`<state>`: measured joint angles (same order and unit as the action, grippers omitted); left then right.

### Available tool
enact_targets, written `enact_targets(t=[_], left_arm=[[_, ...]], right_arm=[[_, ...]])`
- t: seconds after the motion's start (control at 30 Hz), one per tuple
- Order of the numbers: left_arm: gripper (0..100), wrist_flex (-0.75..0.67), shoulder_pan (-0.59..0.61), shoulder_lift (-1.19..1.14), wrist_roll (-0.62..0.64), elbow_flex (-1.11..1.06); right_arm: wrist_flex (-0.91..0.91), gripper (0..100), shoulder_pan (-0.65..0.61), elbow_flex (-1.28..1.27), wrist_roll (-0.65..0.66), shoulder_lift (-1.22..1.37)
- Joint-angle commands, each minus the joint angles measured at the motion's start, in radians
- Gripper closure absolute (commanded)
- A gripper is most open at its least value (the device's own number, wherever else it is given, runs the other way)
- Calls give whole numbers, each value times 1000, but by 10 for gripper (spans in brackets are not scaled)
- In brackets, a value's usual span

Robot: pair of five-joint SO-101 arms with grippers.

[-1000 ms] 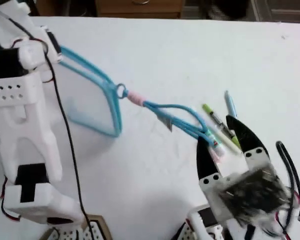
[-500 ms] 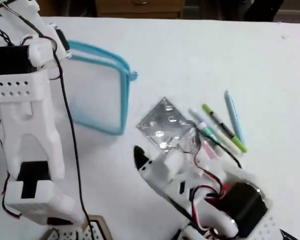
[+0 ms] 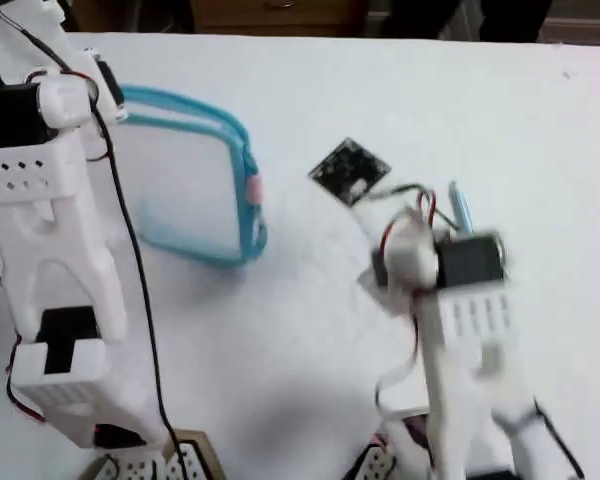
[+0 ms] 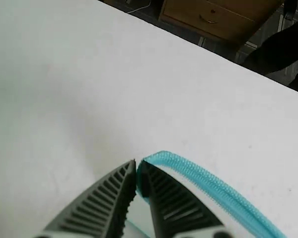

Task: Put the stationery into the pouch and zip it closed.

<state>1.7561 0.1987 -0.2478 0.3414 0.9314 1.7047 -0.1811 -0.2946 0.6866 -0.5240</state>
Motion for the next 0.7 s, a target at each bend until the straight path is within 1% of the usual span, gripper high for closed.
enact_targets(t=[0.0, 0.13, 0.3, 0.4, 0.57, 0.67], left_arm=[[977, 29, 7, -30, -9, 0], [977, 29, 7, -27, -9, 2], [977, 29, 7, -27, -9, 2], [977, 29, 7, -27, -9, 5], [977, 29, 7, -27, -9, 2], [977, 29, 7, -27, -9, 2]], right_arm=[[-15, 748, 81, 9, 141, 208], [-38, 748, 157, 9, 221, 343], [-85, 748, 206, -3, 232, 418], [-142, 748, 205, -38, 232, 461], [-294, 748, 180, -166, 232, 541], [-407, 779, 168, -238, 232, 585]])
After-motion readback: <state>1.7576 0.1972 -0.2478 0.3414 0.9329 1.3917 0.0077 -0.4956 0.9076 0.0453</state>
